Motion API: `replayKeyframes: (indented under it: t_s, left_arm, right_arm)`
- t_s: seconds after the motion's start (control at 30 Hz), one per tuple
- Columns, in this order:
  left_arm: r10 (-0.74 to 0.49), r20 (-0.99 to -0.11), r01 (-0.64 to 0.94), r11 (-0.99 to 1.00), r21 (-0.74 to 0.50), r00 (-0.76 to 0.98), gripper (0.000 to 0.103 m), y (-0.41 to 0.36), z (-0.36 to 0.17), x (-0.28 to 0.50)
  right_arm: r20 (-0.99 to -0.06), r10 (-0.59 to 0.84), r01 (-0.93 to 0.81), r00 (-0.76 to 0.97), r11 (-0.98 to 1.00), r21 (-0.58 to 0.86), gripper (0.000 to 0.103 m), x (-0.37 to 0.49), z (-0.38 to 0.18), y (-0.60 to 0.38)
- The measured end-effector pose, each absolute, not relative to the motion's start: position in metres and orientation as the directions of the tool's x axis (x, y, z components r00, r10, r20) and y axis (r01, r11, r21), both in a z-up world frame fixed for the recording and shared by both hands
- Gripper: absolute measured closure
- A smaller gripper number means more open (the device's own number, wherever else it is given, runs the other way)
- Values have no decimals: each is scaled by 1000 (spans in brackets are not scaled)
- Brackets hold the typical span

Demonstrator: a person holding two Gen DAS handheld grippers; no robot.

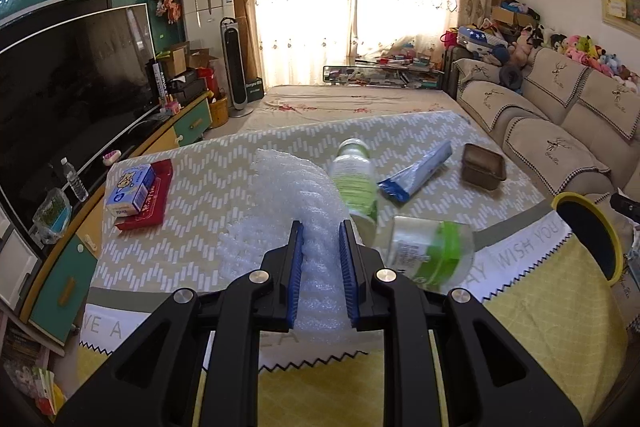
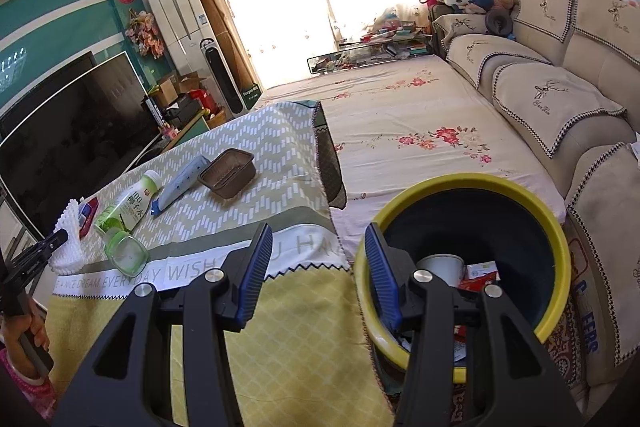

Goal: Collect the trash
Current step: 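Carry the foam net over the bin and open the left gripper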

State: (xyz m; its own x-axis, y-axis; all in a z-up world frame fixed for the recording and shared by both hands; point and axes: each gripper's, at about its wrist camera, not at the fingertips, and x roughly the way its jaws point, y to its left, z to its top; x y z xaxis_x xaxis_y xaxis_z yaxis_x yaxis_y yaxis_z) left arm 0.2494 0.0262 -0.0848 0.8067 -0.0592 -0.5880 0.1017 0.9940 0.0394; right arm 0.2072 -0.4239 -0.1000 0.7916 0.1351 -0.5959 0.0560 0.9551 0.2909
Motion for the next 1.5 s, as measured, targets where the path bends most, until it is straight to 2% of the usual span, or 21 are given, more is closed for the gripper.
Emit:
replayKeyframes:
  t_s: [0.17,0.4,0.67,1.03,1.13,1.17,1.3,1.5]
  left_arm:
    - [-149,-557,199,979,30,817,84,-17,-58,229]
    - [-316,-558,383,924,3,767,84,-106,-41,228]
    - [-497,-623,604,796,-49,604,83,-228,-51,237]
    - [-567,-729,762,640,-98,383,80,-377,-99,257]
    - [-547,-749,767,637,-82,374,75,-399,-115,261]
    - [-540,-754,762,642,-82,374,71,-403,-119,263]
    - [-521,-759,749,659,-69,389,46,-409,-129,270]
    - [-546,-727,740,668,-79,415,39,-375,-114,265]
  right_arm:
    - [-573,125,79,810,945,317,57,194,-99,-446]
    - [-546,66,144,835,932,333,57,171,-96,-487]
    - [-535,-20,253,845,895,367,56,145,-104,-547]
    - [-532,-74,328,843,856,400,54,126,-115,-594]
    - [-529,-83,336,845,851,403,54,124,-115,-599]
    - [-527,-86,339,845,849,405,53,123,-115,-601]
    - [-527,-92,346,845,846,406,53,120,-114,-602]
    - [-530,-80,332,844,854,400,53,124,-114,-597]
